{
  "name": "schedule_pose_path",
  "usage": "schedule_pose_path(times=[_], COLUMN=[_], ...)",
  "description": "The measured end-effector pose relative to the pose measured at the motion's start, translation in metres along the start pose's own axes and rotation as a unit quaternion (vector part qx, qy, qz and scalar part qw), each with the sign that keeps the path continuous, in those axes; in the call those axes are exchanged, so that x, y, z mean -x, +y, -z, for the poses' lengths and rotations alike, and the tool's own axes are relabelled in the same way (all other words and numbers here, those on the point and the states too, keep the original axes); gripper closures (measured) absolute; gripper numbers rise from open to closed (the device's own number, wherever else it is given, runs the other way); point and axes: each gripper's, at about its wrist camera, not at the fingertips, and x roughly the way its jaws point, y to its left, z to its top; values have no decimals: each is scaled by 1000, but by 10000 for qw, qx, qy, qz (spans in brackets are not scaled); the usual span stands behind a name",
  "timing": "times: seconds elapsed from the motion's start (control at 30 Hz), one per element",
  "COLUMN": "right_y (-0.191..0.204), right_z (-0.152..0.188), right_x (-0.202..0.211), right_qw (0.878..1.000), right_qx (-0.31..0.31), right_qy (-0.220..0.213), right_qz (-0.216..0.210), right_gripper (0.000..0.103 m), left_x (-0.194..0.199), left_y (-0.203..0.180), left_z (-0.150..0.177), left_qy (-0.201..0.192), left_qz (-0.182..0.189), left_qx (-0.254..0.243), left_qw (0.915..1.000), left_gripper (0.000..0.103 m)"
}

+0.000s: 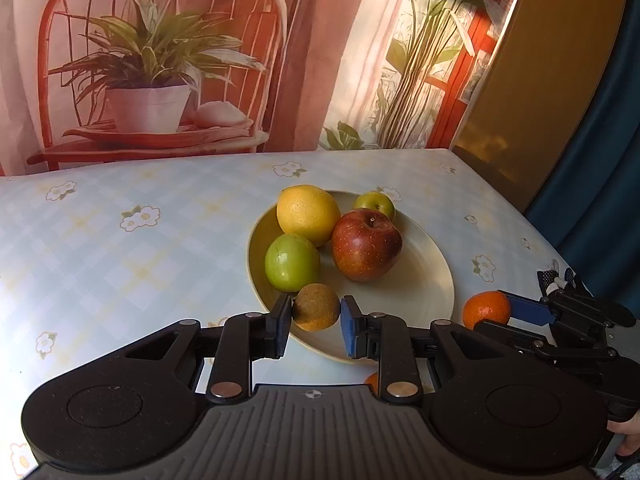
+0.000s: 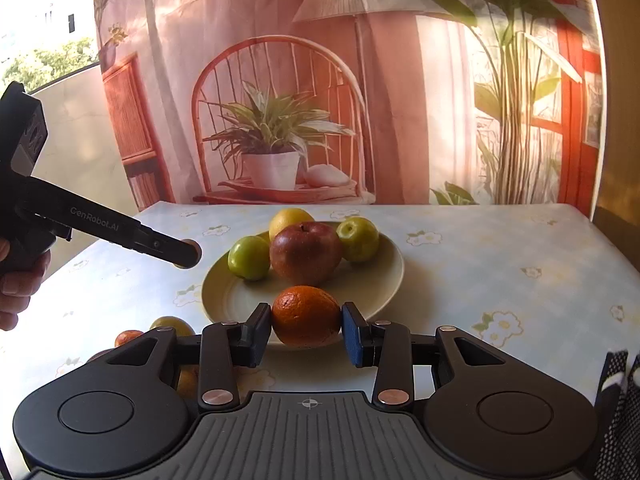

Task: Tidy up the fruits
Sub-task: 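Carry the tangerine with the right gripper while the left gripper carries the kiwi over the plate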

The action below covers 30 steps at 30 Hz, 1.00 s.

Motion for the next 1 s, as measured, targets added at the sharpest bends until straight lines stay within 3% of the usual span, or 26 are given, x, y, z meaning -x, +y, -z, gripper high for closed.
schedule_pose_path(times=[0.2, 0.5, 0.67, 1.0], right_y=[-11, -31, -27, -37], right_z=[-29, -37, -42, -49], right_x=[-23, -83, -107, -134], right_qw=[9999, 9974, 9950, 9935], right_qx=[89, 138, 506, 510], right_qy=[24, 476, 692, 862], right_qz=[123, 529, 510, 547], right_gripper=[68, 68, 68, 68], left_x=[-22, -51, -60, -66], left_y=[-2, -3, -3, -1], left_z=[-1, 0, 1, -3], left_qy=[135, 395, 444, 388], left_qz=[-3, -192, -297, -431], left_qx=[116, -39, -185, -303], left_qw=[9998, 9990, 9984, 9979], left_gripper=[75, 75, 75, 75])
